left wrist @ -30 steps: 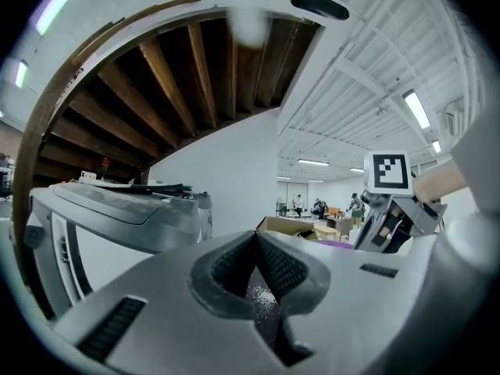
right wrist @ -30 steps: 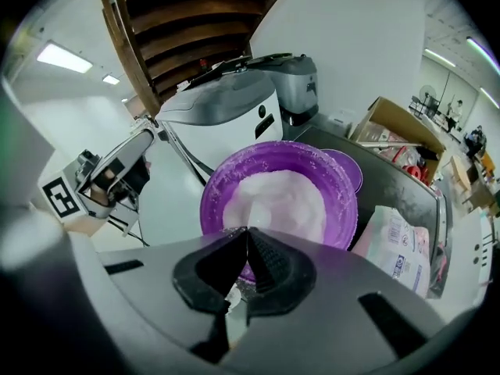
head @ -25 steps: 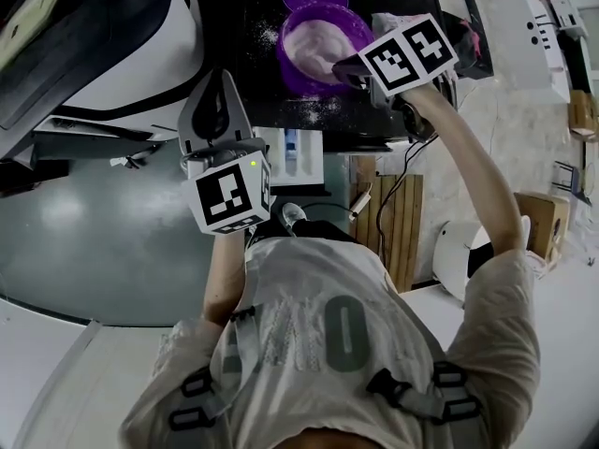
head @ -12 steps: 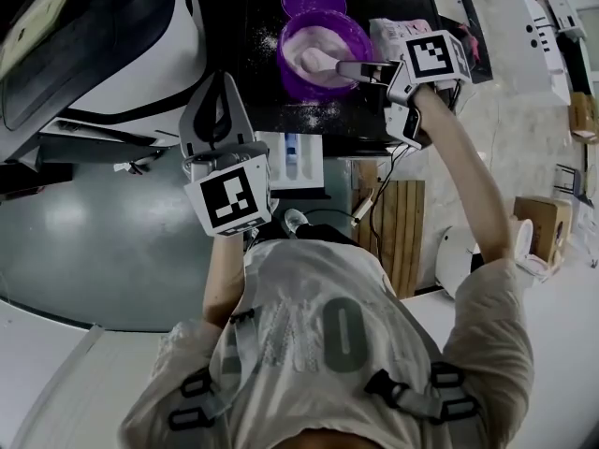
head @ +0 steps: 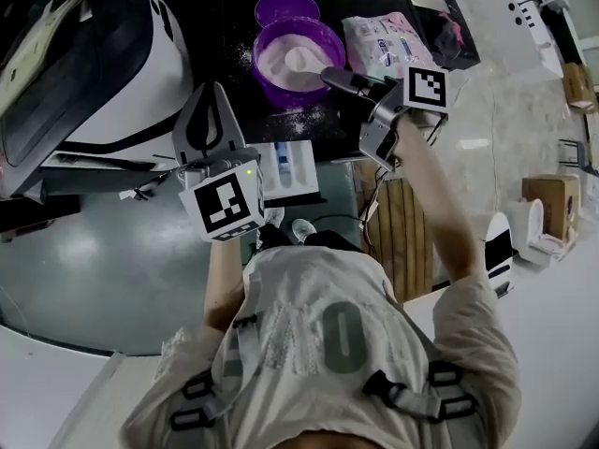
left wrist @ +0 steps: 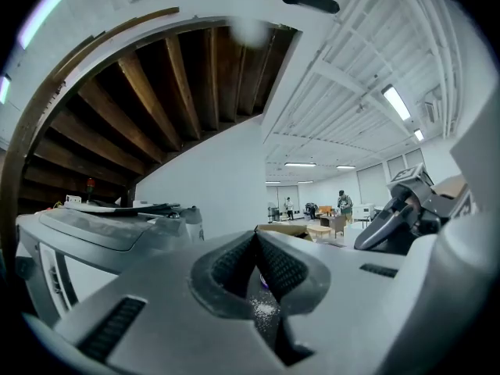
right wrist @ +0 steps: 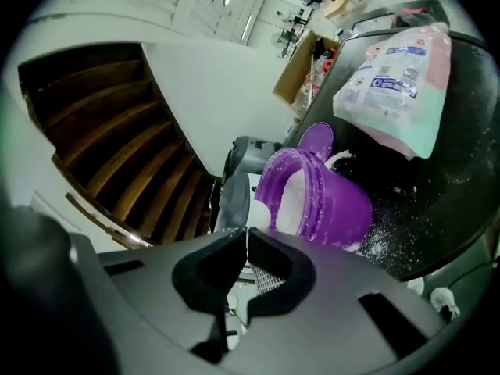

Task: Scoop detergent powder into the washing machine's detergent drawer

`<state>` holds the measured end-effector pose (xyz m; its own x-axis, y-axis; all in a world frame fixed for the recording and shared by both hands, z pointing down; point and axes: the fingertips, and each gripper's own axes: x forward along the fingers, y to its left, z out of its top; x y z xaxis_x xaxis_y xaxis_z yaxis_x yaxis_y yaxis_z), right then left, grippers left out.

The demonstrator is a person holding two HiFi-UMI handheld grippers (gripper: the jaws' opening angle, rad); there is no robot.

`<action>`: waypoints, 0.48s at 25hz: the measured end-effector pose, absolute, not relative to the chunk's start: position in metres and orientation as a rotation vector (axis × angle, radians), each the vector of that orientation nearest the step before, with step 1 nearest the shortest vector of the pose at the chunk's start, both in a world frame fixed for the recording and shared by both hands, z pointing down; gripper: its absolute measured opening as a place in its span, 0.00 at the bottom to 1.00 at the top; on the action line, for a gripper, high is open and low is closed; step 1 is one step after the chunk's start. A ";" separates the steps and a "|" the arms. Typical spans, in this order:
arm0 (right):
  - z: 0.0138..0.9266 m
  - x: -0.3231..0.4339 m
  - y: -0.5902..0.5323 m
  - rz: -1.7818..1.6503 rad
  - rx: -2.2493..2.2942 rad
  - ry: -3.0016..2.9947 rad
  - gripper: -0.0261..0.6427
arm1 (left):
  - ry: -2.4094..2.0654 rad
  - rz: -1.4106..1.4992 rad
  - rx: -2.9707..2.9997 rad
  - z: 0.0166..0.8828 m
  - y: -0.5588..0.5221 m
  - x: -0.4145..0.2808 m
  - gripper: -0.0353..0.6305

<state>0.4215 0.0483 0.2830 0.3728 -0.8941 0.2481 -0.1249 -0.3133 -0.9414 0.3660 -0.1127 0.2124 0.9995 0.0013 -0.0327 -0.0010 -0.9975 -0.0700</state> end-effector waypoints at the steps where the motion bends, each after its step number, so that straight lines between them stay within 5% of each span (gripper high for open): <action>1: 0.283 0.419 0.053 -1.012 -1.689 0.887 0.05 | -0.012 0.048 -3.071 0.213 -0.109 0.367 0.08; 12: 0.280 0.393 0.085 -0.616 -1.553 0.747 0.05 | -0.060 0.108 -3.050 0.221 -0.086 0.356 0.08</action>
